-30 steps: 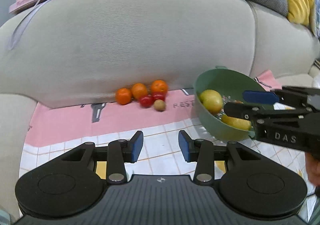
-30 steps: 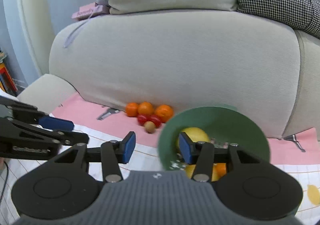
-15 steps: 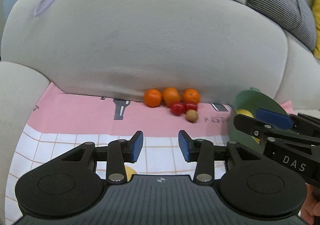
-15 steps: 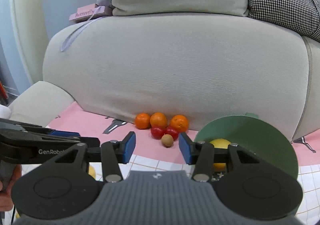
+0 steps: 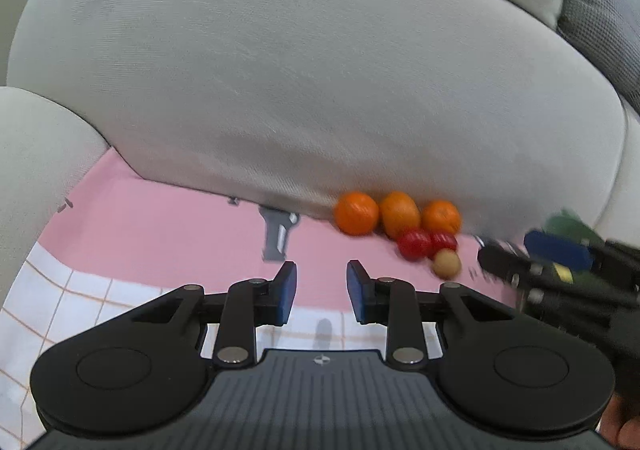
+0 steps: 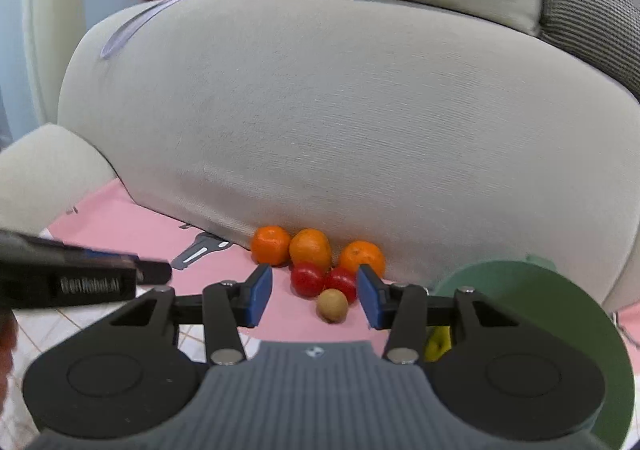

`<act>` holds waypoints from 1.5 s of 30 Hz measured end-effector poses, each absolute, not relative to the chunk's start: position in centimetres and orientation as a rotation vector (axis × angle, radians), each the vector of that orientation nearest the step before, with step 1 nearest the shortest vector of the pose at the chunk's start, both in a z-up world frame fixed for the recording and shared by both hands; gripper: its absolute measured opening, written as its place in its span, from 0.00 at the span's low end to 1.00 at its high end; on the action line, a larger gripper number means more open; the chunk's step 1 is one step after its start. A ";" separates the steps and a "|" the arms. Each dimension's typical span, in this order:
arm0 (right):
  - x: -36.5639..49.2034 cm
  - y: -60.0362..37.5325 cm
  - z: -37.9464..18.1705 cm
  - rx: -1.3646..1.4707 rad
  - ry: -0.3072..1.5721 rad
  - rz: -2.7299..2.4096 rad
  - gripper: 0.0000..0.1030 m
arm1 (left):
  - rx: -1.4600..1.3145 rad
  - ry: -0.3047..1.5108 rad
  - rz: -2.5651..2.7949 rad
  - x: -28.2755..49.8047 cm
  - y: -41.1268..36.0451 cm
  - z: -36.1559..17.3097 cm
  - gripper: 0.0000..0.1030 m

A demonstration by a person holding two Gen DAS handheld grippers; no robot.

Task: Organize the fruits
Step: 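Open both tools and move them back to the fruit pile, then grasp a red plum with the left tool while the right tool grasps a kiwi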

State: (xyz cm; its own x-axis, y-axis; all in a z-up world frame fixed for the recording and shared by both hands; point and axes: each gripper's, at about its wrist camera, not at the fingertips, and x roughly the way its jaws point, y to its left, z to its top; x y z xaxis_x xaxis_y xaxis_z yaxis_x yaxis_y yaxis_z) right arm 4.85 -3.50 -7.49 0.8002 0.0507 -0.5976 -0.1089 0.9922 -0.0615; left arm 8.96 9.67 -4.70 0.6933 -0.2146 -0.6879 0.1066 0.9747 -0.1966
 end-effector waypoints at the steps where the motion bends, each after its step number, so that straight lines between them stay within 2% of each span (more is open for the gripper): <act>1: 5.1 -3.3 -7.8 -0.107 0.635 0.084 0.43 | -0.156 0.766 -0.186 9.1 9.8 -4.7 0.34; 17: 7.1 -2.3 -12.7 -0.243 0.622 -0.024 0.41 | -0.072 0.790 -0.345 11.6 6.4 -7.2 0.33; 19: 7.3 -2.1 -12.7 -0.282 0.619 -0.028 0.39 | -0.074 0.792 -0.358 11.8 6.1 -7.1 0.33; 21: 7.2 -1.7 -12.9 -0.316 0.614 0.002 0.30 | -0.075 0.798 -0.360 12.1 5.9 -7.1 0.33; 25: 7.7 -1.5 -13.8 -0.326 0.654 0.009 0.26 | -0.080 0.808 -0.393 12.8 5.7 -7.2 0.33; 26: 7.8 -1.4 -14.0 -0.328 0.660 0.003 0.22 | -0.067 0.809 -0.402 13.0 5.3 -7.1 0.33; 37: 8.5 -1.2 -15.3 -0.420 0.673 0.009 0.20 | 0.040 0.830 -0.526 14.8 2.3 -7.8 0.33; 42: 8.5 -1.2 -15.5 -0.434 0.675 0.019 0.21 | 0.025 0.832 -0.571 15.5 1.8 -7.6 0.49; 45: 8.0 -1.2 -15.5 -0.455 0.668 0.038 0.21 | 0.056 0.872 -0.541 16.2 1.3 -8.2 0.49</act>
State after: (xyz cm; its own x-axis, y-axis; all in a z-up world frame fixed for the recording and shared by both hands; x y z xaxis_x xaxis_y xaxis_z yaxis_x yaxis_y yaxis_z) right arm 8.03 -1.16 -15.48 0.7882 -0.1097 -0.6056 -0.1782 0.9011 -0.3952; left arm 16.22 1.33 -8.22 0.5178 -0.4285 -0.7405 0.4734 0.8645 -0.1692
